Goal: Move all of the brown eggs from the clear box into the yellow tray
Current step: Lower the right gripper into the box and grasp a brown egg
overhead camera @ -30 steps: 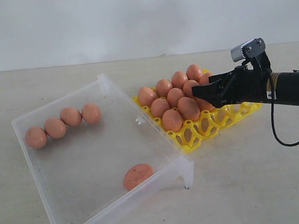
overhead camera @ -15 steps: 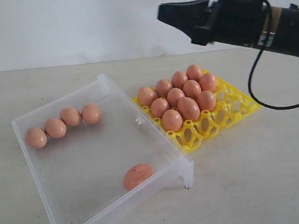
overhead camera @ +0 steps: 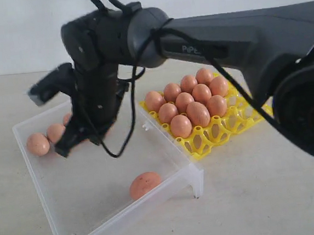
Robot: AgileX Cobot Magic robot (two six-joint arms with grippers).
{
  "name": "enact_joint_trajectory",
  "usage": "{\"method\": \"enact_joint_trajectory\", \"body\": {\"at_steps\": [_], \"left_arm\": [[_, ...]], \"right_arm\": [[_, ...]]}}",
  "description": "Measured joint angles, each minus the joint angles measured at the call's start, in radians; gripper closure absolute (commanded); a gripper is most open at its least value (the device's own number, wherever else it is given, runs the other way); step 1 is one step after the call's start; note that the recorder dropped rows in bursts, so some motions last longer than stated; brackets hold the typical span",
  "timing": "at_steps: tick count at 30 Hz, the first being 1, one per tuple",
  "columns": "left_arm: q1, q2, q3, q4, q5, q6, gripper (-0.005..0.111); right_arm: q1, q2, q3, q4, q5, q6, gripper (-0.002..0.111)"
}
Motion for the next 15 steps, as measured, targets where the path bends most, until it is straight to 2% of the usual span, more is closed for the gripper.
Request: {"method": "enact_joint_trajectory", "body": {"at_steps": [1,5,7,10,11,15], "left_arm": [[0.000,0.000,0.000,0.000,0.000,0.000,0.111],[0.000,0.000,0.000,0.000,0.000,0.000,0.111],[0.000,0.000,0.000,0.000,0.000,0.000,0.111],[0.000,0.000,0.000,0.000,0.000,0.000,0.111],[0.000,0.000,0.000,0.000,0.000,0.000,0.111],[0.000,0.000,0.000,0.000,0.000,0.000,0.111]], "right_arm": [[0.002,0.039,-0.136,0.040,0.005,0.025,0.109],[-0.056,0.163,-0.409,0.112,0.005,0.174,0.106],[-0.108,0.234,-0.495,0.154,0.051,0.200,0.091],[-0.145,0.271,-0.521,0.158,0.055,0.202,0.048],[-0.147,0.270,-0.524,0.159,0.035,0.202,0.043],[-0.147,0.273,-0.529,0.161,-0.005,0.217,0.046]]}}
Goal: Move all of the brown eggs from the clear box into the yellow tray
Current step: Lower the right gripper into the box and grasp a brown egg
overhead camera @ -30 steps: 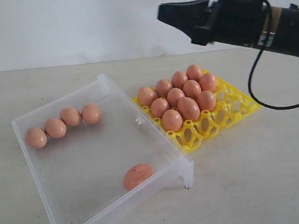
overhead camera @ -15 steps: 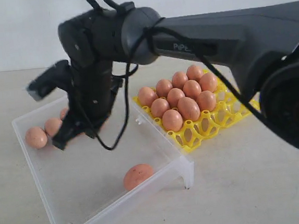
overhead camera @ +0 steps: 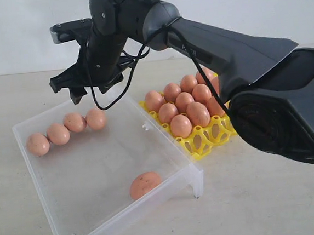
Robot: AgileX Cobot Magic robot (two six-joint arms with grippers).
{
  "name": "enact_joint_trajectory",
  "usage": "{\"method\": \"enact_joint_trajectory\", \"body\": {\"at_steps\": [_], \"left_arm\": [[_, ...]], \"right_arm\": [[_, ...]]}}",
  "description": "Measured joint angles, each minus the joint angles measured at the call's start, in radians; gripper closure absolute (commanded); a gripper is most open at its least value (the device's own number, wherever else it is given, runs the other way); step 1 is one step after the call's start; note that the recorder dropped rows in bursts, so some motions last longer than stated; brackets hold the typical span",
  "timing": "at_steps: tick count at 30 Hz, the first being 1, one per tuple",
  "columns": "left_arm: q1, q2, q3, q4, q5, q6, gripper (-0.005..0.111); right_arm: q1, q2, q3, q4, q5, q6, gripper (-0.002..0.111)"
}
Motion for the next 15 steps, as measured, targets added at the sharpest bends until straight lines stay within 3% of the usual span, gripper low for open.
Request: {"method": "enact_joint_trajectory", "body": {"at_steps": [15], "left_arm": [[0.000,0.000,0.000,0.000,0.000,0.000,0.111]], "right_arm": [[-0.002,0.091,-0.002,-0.028,-0.089,0.021,0.047]]}}
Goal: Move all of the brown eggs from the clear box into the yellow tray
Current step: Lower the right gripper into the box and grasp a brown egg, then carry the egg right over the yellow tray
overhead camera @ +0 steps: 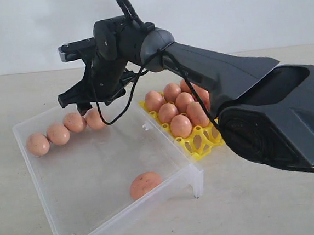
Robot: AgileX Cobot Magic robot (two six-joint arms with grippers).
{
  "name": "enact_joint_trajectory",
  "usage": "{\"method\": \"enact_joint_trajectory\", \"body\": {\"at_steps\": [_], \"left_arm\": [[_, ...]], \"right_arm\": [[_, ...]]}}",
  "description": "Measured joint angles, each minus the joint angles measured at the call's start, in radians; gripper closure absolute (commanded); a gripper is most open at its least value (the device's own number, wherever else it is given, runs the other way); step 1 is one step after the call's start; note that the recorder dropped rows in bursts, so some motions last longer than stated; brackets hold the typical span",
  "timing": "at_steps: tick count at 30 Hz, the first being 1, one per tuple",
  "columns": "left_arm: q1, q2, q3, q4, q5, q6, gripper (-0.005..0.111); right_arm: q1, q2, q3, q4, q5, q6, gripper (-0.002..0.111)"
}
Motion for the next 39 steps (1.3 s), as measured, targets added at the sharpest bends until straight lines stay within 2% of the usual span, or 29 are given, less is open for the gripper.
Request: {"method": "enact_joint_trajectory", "body": {"at_steps": [9,11,16,25,34,39], "left_arm": [[0.000,0.000,0.000,0.000,0.000,0.000,0.111],[0.000,0.000,0.000,0.000,0.000,0.000,0.111],[0.000,0.000,0.000,0.000,0.000,0.000,0.111],[0.000,0.000,0.000,0.000,0.000,0.000,0.111],[0.000,0.000,0.000,0.000,0.000,0.000,0.111],[0.000,0.000,0.000,0.000,0.000,0.000,0.111]], "right_arm": [[0.000,0.046,0.000,-0.002,-0.018,0.018,0.050],[0.000,0.051,0.000,-0.004,-0.022,0.023,0.062],[0.000,0.056,0.000,-0.005,-0.028,0.030,0.108],[0.000,0.047,0.000,-0.005,-0.026,0.032,0.108],[0.000,-0.118,0.000,0.003,-0.026,0.032,0.108],[0.000,-0.210,0.000,0.135,-0.046,-0.058,0.108]]}}
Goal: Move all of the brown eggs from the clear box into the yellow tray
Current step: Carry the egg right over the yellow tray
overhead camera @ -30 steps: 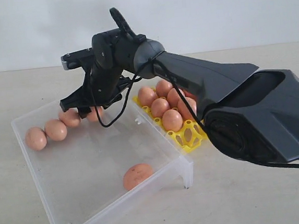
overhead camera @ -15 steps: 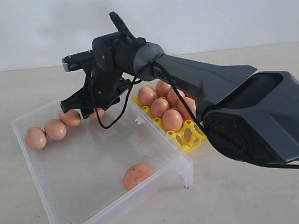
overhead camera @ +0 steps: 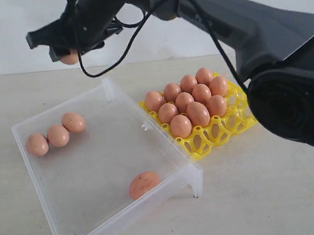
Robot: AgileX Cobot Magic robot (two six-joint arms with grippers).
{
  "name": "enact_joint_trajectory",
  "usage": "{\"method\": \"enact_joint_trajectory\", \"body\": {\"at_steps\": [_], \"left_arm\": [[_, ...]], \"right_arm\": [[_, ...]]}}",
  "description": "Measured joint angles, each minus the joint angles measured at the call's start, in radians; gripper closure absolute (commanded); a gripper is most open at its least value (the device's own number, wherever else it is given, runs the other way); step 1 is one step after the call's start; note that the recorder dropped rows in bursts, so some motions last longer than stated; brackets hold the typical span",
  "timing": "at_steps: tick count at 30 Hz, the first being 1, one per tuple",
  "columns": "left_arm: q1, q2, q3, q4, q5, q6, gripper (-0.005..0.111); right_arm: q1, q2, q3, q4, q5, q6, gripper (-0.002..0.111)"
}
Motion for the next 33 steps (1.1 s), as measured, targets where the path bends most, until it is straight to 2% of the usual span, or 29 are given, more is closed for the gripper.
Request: {"method": "enact_joint_trajectory", "body": {"at_steps": [6,11,15,19,23,25,30,33], "left_arm": [[0.000,0.000,0.000,0.000,0.000,0.000,0.111],[0.000,0.000,0.000,0.000,0.000,0.000,0.111],[0.000,0.000,0.000,0.000,0.000,0.000,0.111],[0.000,0.000,0.000,0.000,0.000,0.000,0.111],[0.000,0.000,0.000,0.000,0.000,0.000,0.111],[0.000,0.000,0.000,0.000,0.000,0.000,0.111],[0.000,0.000,0.000,0.000,0.000,0.000,0.111],[0.000,0.000,0.000,0.000,0.000,0.000,0.111]], "right_arm": [[0.000,-0.064,0.000,0.295,0.050,-0.238,0.108],[0.000,-0.076,0.000,0.494,0.111,-0.350,0.108],[0.000,-0.077,0.037,0.574,0.128,-0.426,0.109],[0.000,-0.078,0.113,0.568,0.113,-0.473,0.109],[0.022,-0.078,0.174,0.449,0.031,-0.484,0.109],[0.055,-0.082,0.179,0.323,-0.048,-0.452,0.109],[0.167,-0.136,0.184,-0.179,-0.225,-0.195,0.109],[0.223,-0.204,0.186,-0.331,-0.300,-0.059,0.109]]}}
